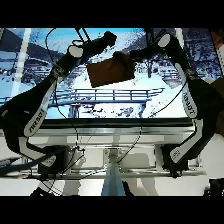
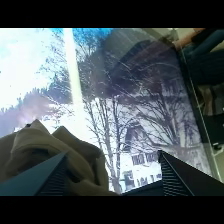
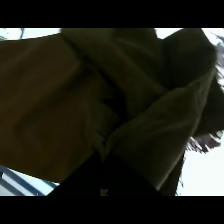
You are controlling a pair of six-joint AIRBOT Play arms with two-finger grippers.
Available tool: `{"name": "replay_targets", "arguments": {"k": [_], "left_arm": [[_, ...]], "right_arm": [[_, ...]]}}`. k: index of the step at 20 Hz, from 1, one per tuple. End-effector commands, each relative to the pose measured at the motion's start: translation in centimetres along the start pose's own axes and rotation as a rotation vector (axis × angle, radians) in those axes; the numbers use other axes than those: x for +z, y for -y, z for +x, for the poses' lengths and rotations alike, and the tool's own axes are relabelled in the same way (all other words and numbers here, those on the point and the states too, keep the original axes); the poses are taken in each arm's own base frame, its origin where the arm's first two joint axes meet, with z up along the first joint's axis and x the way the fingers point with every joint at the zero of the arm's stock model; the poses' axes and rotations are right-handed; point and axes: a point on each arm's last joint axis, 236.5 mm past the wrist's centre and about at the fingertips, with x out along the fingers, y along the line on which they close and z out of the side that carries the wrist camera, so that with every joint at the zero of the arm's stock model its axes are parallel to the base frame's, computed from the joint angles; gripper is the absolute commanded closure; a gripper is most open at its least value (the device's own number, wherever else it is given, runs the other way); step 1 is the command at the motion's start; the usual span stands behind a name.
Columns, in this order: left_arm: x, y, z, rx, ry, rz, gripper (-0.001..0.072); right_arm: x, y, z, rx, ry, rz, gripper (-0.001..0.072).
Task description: Fold the clothes and pants, and hang the long-sleeved shirts on hangers.
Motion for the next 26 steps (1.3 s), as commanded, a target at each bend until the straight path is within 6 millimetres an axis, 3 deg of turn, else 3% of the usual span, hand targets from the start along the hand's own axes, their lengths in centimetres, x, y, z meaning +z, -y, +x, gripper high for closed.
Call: {"name": "replay_targets", "arguments": {"k": [1,3,5,7,11,13,14,15,16,17,22,26], "left_arm": [[0.1,0.0,0.0,0.0,0.002,0.005,0.0067],[0.1,0.0,-0.1,0.0,0.002,0.005,0.0067],[0.1,0.0,-0.1,0.0,0.002,0.005,0.0067],[0.1,0.0,-0.1,0.0,0.002,0.005,0.0067],[-0.1,0.1,-0.1,-0.004,-0.008,0.005,0.0067],[-0.2,0.1,-0.1,-0.004,-0.009,0.005,0.0067],[-0.2,0.1,-0.1,-0.004,-0.009,0.005,0.0067],[-0.2,0.1,-0.1,-0.004,-0.009,0.005,0.0068],[-0.2,0.1,-0.1,-0.004,-0.009,0.005,0.0067],[-0.2,0.1,-0.1,-0.004,-0.009,0.005,0.0067],[-0.2,0.1,-0.1,-0.004,-0.009,0.005,0.0067],[-0.2,0.1,-0.1,-0.004,-0.009,0.005,0.0067]], "right_arm": [[1.1,-3.2,1.4,0.004,0.056,-0.162,0.0699],[2.0,-3.2,1.7,-0.044,0.092,-0.212,0.07],[2.1,-1.8,1.7,-0.097,0.089,-0.244,0.07],[1.4,1.8,1.3,-0.191,0.052,-0.192,0.07],[-3.2,8.8,-0.3,-0.257,-0.096,-0.017,0.0701],[-5.9,10.8,-1.4,-0.225,-0.184,0.048,0.0701],[-6.5,10.8,-1.9,-0.174,-0.204,0.046,0.07],[-6.4,10.8,-2.4,-0.123,-0.191,0.064,0.0599],[-5.9,10.9,-2.8,-0.089,-0.161,0.112,0.0249],[-5.2,11.2,-3.2,-0.066,-0.126,0.155,0.0045],[-4.6,12.2,-3.7,-0.065,-0.088,0.225,0.0019],[-4.2,11.7,-2.0,-0.025,-0.059,0.391,0.0019]]}}
